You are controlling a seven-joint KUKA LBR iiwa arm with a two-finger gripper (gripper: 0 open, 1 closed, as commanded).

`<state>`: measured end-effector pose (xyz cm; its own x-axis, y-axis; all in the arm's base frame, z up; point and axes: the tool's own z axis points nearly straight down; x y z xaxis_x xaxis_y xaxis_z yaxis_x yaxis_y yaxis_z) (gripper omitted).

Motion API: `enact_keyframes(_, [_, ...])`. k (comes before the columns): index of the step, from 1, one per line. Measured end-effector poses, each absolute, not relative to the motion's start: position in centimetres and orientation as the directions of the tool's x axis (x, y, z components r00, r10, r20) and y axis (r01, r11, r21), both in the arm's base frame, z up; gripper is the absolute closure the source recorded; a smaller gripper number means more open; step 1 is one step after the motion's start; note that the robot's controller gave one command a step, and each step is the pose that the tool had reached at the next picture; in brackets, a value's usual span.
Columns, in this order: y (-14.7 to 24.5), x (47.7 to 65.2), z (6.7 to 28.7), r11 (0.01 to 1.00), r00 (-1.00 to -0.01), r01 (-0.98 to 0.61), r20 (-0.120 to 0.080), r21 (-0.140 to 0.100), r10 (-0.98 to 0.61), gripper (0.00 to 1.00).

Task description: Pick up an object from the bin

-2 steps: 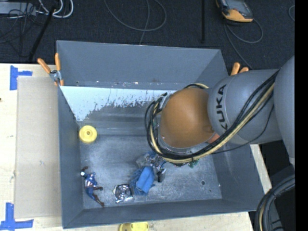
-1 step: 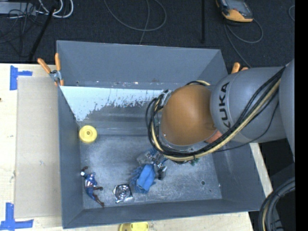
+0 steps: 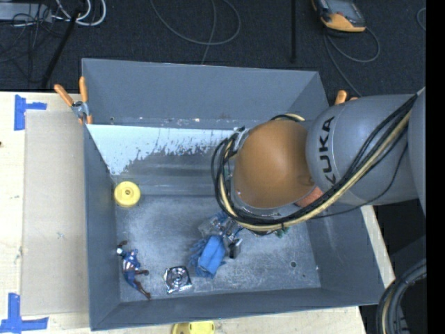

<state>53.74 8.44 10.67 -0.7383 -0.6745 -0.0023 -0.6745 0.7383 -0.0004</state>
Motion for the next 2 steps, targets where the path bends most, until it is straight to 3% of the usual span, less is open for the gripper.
enact_keyframes(2, [8.5, 53.6, 12.7, 0.739, -0.739, -0.674, 0.002, 0.003, -0.674, 1.00])
